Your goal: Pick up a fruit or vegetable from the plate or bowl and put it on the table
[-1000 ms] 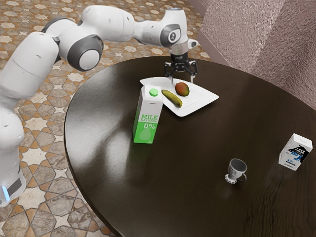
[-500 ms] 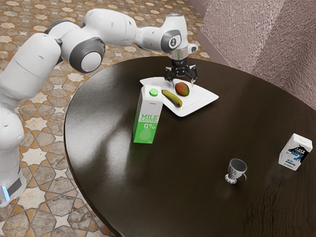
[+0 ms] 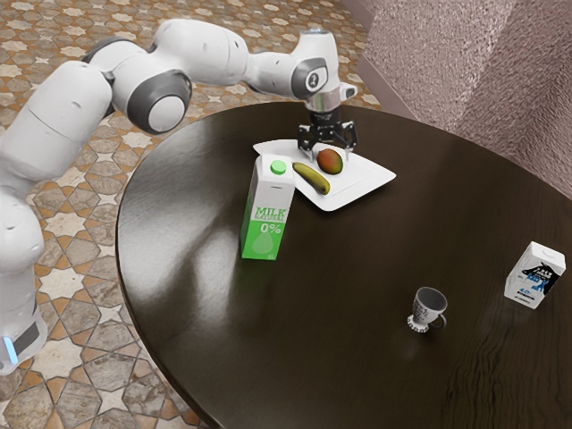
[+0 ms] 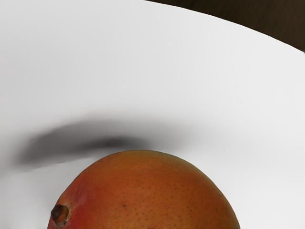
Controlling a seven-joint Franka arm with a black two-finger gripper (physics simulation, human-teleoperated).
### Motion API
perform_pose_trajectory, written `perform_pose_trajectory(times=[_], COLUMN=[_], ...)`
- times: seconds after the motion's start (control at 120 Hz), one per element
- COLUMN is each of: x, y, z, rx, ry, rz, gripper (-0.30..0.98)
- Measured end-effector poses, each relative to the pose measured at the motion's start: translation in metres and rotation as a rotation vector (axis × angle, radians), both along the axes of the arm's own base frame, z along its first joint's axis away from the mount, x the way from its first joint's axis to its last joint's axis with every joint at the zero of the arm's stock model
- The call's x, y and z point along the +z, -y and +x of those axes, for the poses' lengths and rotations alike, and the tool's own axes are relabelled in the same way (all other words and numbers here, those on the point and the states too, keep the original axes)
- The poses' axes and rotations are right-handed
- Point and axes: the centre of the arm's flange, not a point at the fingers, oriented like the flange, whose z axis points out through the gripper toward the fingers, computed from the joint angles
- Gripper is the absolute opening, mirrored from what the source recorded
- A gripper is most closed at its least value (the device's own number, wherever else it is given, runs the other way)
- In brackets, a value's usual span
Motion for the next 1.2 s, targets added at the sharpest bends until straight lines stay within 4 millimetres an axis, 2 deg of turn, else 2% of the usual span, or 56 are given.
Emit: perform_pose_trajectory(times=[0.133, 0.317, 0.467, 0.533, 0.658, 0.817, 1.0, 1.058, 1.2], x=[-0.001, -0.006, 0.002, 0.013, 0.056, 0.074, 0.076, 0.076, 0.082], y=[-0.001, -0.001, -0.002, -0.002, -0.004, -0.018, -0.072, -0.08, -0.117], z=[-0.001, 0.0, -0.002, -0.003, -0.012, -0.02, -0.048, -0.052, -0.063], rx=[0.008, 0.019, 0.044, 0.054, 0.067, 0.097, 0.178, 0.189, 0.233], ry=[0.001, -0.005, -0.003, 0.007, 0.041, 0.047, 0.039, 0.04, 0.061], rz=[-0.007, -0.019, -0.016, -0.01, 0.043, 0.085, 0.1, 0.104, 0.125], gripper=[0.49, 0.44, 0.41, 0.41, 0.4, 0.4, 0.39, 0.39, 0.4])
